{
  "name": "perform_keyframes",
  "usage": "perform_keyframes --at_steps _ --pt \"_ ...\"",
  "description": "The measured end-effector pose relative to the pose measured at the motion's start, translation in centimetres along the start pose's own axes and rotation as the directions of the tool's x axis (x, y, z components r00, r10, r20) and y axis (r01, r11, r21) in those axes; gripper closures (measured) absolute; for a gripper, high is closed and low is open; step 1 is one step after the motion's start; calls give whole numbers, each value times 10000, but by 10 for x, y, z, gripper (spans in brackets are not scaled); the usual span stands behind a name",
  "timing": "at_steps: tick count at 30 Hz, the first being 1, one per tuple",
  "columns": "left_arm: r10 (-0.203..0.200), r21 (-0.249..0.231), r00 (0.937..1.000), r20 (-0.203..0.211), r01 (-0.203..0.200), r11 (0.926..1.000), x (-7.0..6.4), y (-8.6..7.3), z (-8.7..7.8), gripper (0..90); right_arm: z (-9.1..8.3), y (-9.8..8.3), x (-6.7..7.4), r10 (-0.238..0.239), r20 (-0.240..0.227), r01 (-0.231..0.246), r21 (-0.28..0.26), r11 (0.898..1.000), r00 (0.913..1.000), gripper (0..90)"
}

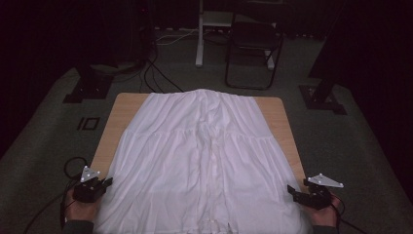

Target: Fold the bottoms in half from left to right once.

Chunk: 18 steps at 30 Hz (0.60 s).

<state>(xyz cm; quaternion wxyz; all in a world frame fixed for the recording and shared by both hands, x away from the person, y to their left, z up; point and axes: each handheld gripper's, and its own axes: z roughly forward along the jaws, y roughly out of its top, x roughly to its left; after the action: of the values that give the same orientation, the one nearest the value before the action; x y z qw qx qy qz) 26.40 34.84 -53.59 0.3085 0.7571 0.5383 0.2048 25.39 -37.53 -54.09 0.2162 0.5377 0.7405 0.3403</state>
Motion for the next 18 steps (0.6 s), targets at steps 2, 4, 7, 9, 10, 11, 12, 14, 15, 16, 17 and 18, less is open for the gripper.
perform_keyframes --at_steps 2,4,7,9,10,11,12,14,15,16,17,18 --pt "17 -14 10000 -4 -17 10000 0 0 0 863 6 0 6 -418 -72 421 404 9983 9991 245" --pt "50 -13 10000 -51 -50 10000 -1 0 0 864 10 -1 9 -573 -172 580 403 9975 9982 285" --pt "161 13 9997 -162 -160 9999 -2 1 0 865 8 3 11 -689 -297 701 427 9966 9972 625" --pt "230 46 9995 -222 -229 9997 -3 1 0 866 6 5 10 -651 -232 664 629 9958 9976 835" --pt "250 53 9993 -294 -249 9997 -4 1 0 867 6 5 9 -632 -125 639 692 9955 9979 871" --pt "250 53 9993 -294 -249 9997 -4 1 0 867 5 6 8 -599 77 592 726 9956 9982 877" --pt "355 110 9985 -406 -351 9993 -4 2 0 868 5 5 7 -665 297 642 734 9952 9973 879" --pt "386 151 9977 -553 -378 9992 -4 3 0 871 4 4 3 -538 627 496 675 9965 9966 881" --pt "415 181 9969 -668 -403 9990 -3 3 0 872 3 3 1 -425 699 383 604 9974 9966 881" --pt "510 228 9946 -900 -491 9985 -1 3 -1 874 2 2 -1 -291 720 254 517 9983 9970 881" --pt "559 247 9922 -1113 -535 9983 1 4 -4 874 1 1 -3 -207 648 181 405 9990 9977 881" --pt "430 67 9916 -1219 -425 9991 6 5 -8 874 0 1 -4 -136 567 118 320 9994 9983 881"
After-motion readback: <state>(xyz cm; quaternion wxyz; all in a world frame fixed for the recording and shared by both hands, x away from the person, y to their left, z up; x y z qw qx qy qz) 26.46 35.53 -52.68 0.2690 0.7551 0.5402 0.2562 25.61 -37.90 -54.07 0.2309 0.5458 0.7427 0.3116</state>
